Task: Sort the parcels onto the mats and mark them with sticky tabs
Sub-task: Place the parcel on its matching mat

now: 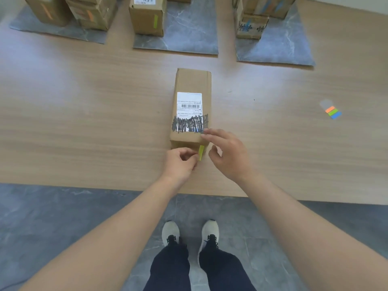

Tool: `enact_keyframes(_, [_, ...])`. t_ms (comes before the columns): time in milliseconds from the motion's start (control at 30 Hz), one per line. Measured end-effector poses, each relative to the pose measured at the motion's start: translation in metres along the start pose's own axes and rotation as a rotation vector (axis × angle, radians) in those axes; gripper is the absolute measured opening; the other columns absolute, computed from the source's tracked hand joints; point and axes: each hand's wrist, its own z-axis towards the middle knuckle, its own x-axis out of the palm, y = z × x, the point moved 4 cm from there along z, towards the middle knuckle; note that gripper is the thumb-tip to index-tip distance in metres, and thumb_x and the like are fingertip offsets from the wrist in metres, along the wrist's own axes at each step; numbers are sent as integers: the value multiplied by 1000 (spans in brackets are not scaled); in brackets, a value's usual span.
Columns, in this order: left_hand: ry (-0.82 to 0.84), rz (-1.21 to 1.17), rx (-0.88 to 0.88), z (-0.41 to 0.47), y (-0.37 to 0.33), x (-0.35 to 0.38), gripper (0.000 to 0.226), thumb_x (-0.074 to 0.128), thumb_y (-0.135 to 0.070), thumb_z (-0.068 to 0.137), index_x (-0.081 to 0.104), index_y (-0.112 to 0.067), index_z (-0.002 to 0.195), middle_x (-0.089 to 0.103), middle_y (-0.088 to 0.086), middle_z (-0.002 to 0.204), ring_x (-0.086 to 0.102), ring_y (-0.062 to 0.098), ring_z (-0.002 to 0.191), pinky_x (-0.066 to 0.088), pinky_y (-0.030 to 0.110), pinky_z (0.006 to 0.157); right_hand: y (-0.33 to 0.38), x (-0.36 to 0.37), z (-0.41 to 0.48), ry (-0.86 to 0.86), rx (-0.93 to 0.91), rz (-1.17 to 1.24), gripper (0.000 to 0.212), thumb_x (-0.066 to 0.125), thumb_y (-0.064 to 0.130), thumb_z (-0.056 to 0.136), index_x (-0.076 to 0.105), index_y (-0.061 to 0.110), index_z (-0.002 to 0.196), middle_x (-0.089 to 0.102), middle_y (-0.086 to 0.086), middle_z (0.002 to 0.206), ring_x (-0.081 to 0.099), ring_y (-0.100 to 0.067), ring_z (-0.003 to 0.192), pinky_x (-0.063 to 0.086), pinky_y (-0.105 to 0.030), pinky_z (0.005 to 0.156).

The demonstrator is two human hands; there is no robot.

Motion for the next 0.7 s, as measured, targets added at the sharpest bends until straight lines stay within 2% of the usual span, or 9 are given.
enact_keyframes(67, [-7, -25, 6, 3, 3, 2, 18, 70, -5, 88, 75, -17, 75, 64, 8, 62, 55, 20, 61, 50, 37, 68, 0, 4, -1, 6, -21, 0, 35, 56, 20, 88, 77, 15, 116, 69, 1, 129, 65, -24, 110, 52, -32, 90])
enact_keyframes(133, [-23, -66, -4, 6, 5, 3, 16, 70, -6, 89, 76, -15, 77, 66, 7, 63, 56, 19, 61, 50, 37, 68, -2, 8, 0, -3, -32, 14, 33, 60, 28, 88, 77, 14, 112, 70, 0, 126, 67, -23, 108, 55, -33, 89])
enact_keyframes(233, [-45, -116, -22, 8, 7, 3, 13, 71, -6, 89, 75, -12, 78, 66, 7, 63, 56, 19, 60, 50, 38, 68, -7, 13, 3, -32, -25, 32, 21, 76, 16, 84, 77, 10, 105, 70, -2, 120, 68, -23, 103, 58, -40, 84])
enact_keyframes(367, [-59, -135, -30, 9, 7, 2, 15, 72, -5, 88, 75, -13, 76, 65, 9, 62, 57, 20, 62, 50, 38, 69, -7, 16, 7, -92, -21, 16, 9, 80, 10, 82, 72, 10, 86, 68, -3, 113, 68, -23, 95, 57, -40, 72])
enact_keyframes(467, [-62, -130, -33, 10, 5, 1, 16, 72, -6, 88, 75, -14, 75, 66, 8, 62, 58, 19, 61, 52, 40, 71, -6, 19, 8, -127, -9, -2, 15, 80, 13, 80, 65, 13, 79, 65, 0, 112, 66, -22, 91, 56, -41, 64])
enact_keyframes(567, [-58, -99, -36, 12, 7, 0, 16, 73, -10, 86, 76, -15, 71, 68, 7, 62, 59, 20, 61, 55, 48, 74, -4, 25, 9, -136, 31, -45, 21, 81, 14, 76, 61, 14, 81, 62, 1, 113, 63, -20, 89, 55, -41, 55])
enact_keyframes(700, [-93, 21, -73, 15, 14, -16, 10, 70, -25, 75, 76, -16, 74, 72, 3, 65, 66, 24, 64, 58, 50, 79, -1, 34, 12, -136, 69, -107, 34, 82, 3, 68, 55, 14, 84, 56, 0, 114, 59, -21, 84, 51, -36, 47])
